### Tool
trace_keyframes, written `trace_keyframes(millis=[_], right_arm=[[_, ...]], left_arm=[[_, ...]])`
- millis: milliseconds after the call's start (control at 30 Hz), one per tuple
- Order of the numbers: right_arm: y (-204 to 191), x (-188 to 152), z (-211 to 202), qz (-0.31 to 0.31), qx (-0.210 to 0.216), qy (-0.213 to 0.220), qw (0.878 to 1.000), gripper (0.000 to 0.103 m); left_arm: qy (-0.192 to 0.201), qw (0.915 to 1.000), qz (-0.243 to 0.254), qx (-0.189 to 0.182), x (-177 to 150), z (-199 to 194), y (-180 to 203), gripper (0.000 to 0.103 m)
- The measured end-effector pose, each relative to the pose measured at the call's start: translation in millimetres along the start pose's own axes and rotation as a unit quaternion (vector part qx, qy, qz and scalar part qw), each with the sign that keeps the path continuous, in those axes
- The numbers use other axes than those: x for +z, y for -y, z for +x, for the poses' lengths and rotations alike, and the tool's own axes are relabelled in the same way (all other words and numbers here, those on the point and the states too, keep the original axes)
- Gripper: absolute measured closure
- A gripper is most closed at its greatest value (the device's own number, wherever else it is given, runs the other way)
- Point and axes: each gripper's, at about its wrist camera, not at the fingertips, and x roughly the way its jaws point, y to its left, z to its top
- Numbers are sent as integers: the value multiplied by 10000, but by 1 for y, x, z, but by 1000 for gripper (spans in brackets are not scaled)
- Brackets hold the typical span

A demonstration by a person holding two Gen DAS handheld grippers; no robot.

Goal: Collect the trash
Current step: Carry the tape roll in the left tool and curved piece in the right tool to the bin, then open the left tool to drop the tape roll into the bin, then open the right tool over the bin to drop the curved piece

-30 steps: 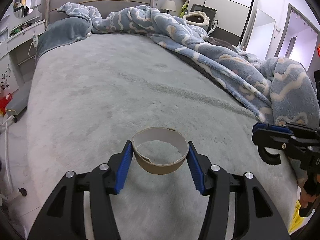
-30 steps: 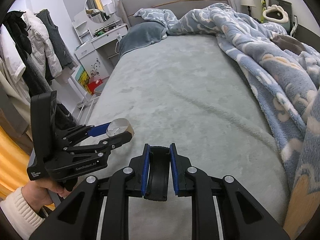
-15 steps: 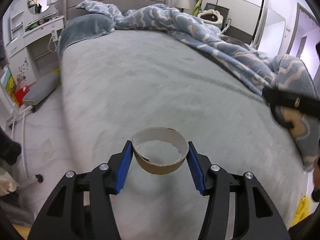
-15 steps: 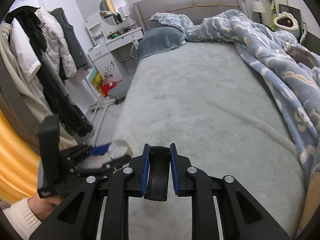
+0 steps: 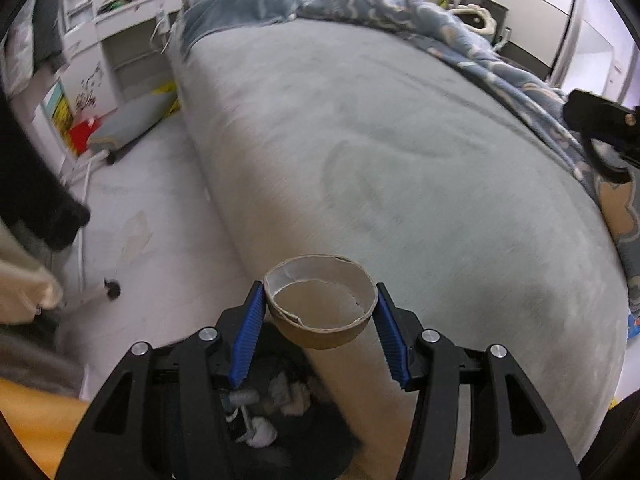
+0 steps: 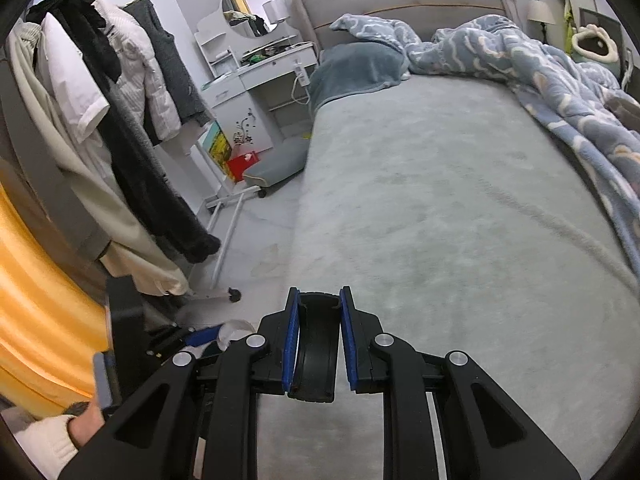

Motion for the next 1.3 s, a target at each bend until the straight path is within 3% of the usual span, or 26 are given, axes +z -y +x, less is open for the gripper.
trace_keyframes(millis=[333,800,900,967,1300], right_arm=[[-65,-19,20,-270,260,-226,9990,83],[-132,-40,75,-701,487,-830,9929,83],[-141,-43,88,-762,514,-954,9912,83],[-144,-45,95,-755,549,-1017,9904,83],[-150,-62,137,-778,420,-1535,9842,83]], left_arm=[[-618,9968,-448,224,-48,13,-53,46],[-1541,9824,-1046,152,-97,32,-111,44],[-1681,9801,-1048,133,-106,33,-118,40],[-1776,9783,-1060,131,-111,33,-122,32],[-1642,9787,-1227,113,-121,15,-150,27]])
